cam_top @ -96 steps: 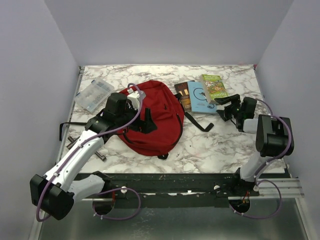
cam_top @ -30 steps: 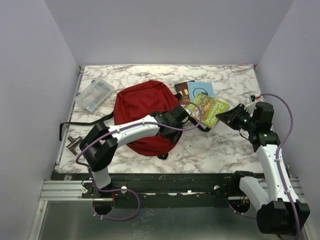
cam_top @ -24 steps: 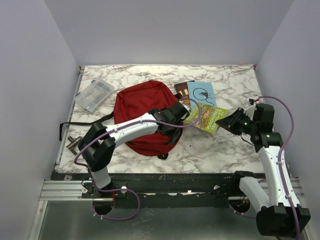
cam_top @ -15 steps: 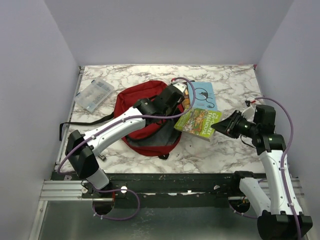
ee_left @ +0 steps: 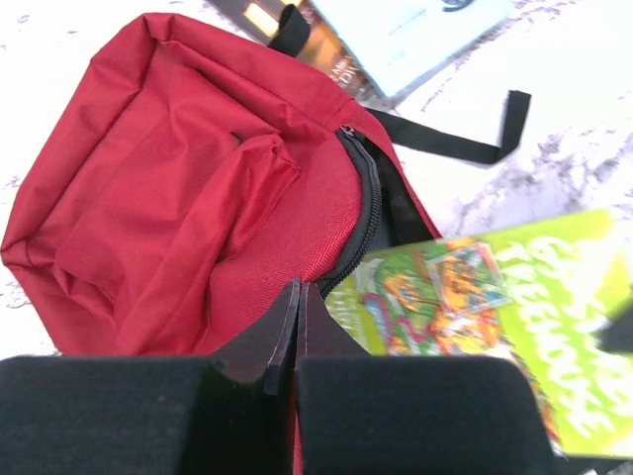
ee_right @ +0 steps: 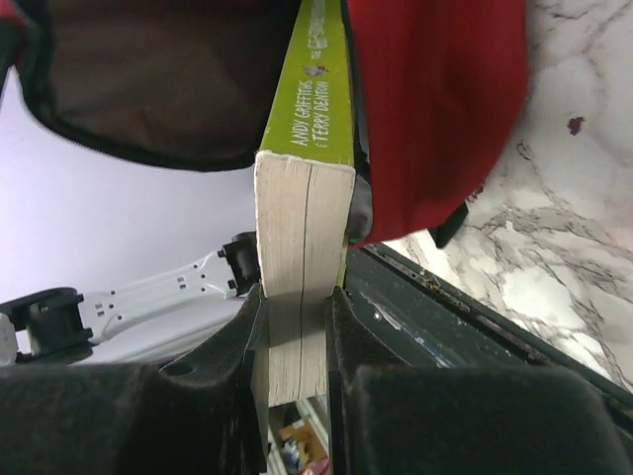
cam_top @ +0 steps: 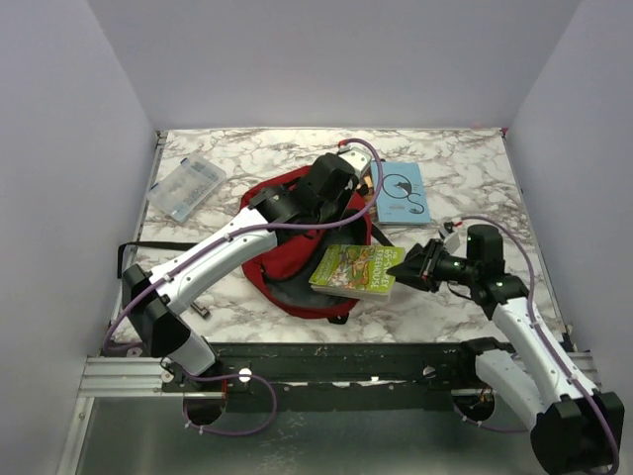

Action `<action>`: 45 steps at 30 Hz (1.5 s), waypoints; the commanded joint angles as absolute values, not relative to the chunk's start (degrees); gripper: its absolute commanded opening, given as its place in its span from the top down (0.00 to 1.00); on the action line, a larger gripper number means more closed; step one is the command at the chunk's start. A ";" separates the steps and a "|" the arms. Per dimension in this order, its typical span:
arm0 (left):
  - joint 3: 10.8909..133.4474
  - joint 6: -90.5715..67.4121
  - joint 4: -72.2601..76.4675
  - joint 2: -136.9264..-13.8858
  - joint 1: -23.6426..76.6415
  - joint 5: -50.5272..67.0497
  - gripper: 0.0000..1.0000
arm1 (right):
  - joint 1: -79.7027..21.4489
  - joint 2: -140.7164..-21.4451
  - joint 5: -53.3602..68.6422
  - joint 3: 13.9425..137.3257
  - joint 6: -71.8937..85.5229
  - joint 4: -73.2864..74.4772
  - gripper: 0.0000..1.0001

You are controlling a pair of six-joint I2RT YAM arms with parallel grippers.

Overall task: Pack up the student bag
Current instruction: Place the book in the student bag.

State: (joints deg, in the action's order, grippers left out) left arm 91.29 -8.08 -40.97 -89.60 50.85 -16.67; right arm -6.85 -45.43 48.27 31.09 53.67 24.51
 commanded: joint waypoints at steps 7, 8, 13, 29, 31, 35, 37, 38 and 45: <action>93.30 -9.15 -43.46 -86.26 51.22 -0.09 0.96 | -22.17 -61.79 29.01 25.18 79.97 -33.05 1.00; 92.06 -9.14 -43.74 -85.77 51.26 -0.30 0.87 | -22.23 -62.69 28.56 25.15 80.34 -34.32 1.00; 81.63 -9.54 -42.88 -81.08 51.59 -3.83 0.44 | -22.31 -64.10 29.04 27.75 77.98 -32.26 1.00; 82.65 -8.15 -40.12 -89.97 52.28 -18.53 0.27 | -22.41 -61.19 27.77 26.02 76.29 -26.12 1.00; 84.81 -8.01 -41.20 -91.31 51.17 -20.37 0.56 | -22.32 -60.27 26.85 25.65 75.78 -24.33 1.00; 87.69 -7.46 -42.12 -88.72 50.27 -26.18 1.00 | -22.33 -57.06 23.88 23.55 76.06 -21.98 1.00; 88.81 -8.19 -42.11 -85.70 50.36 -28.09 1.00 | -22.36 -55.69 22.21 22.24 76.83 -21.45 1.00; 89.50 -8.79 -41.95 -83.77 50.44 -28.23 1.00 | -22.41 -55.32 21.63 21.54 77.39 -21.93 1.00; 98.62 -9.39 -43.13 -80.09 50.71 -17.67 1.00 | -23.36 -59.84 18.70 19.84 80.59 -32.44 1.00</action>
